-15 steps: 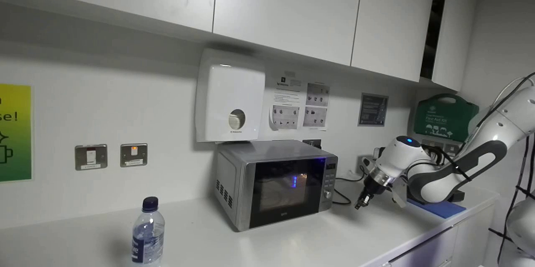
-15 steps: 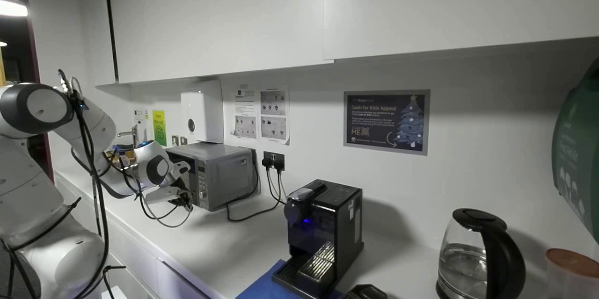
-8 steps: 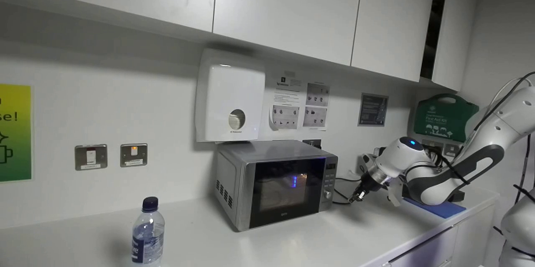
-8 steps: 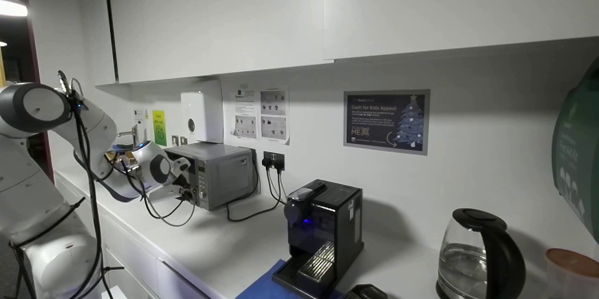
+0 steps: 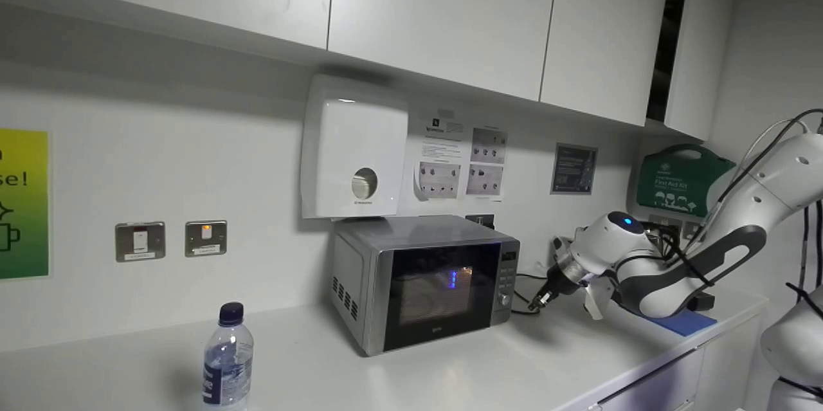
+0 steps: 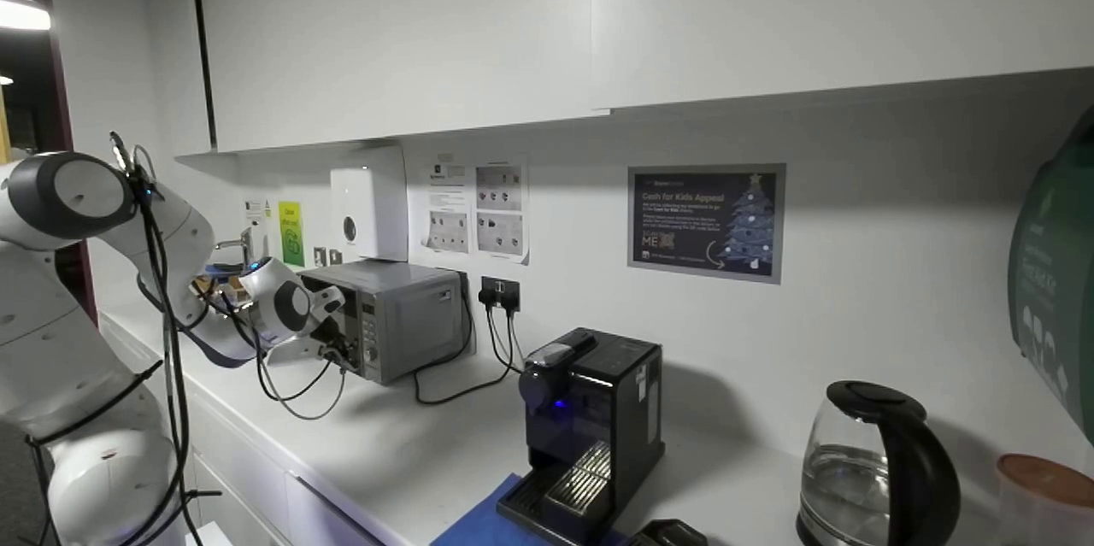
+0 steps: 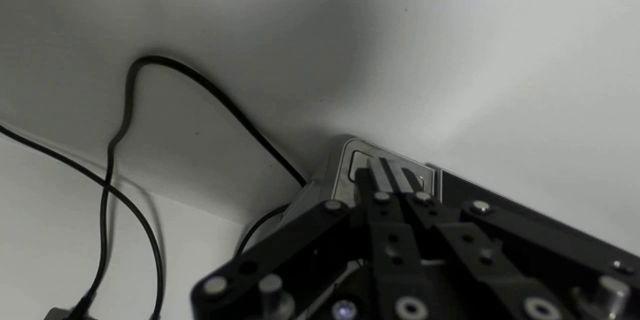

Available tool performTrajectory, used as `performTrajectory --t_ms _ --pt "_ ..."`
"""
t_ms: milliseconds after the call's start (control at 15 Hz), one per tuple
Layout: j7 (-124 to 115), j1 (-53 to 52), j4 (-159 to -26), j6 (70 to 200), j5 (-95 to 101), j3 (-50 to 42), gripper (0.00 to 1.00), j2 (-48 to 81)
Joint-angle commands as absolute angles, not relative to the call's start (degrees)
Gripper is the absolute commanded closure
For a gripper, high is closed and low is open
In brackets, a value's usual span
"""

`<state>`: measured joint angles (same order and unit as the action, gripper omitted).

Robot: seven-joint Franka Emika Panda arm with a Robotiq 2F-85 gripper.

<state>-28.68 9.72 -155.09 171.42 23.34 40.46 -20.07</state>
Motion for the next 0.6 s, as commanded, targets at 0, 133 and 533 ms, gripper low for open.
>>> performTrajectory --t_ms 0,133,533 --pt "-29.0 9.7 -154.8 171.4 23.1 40.7 0.72 -19.4" --pt "-29.0 9.7 -154.7 171.4 23.1 40.7 0.83 -18.7" --pt "-29.0 9.7 -154.7 171.4 23.1 40.7 0.72 -18.7"
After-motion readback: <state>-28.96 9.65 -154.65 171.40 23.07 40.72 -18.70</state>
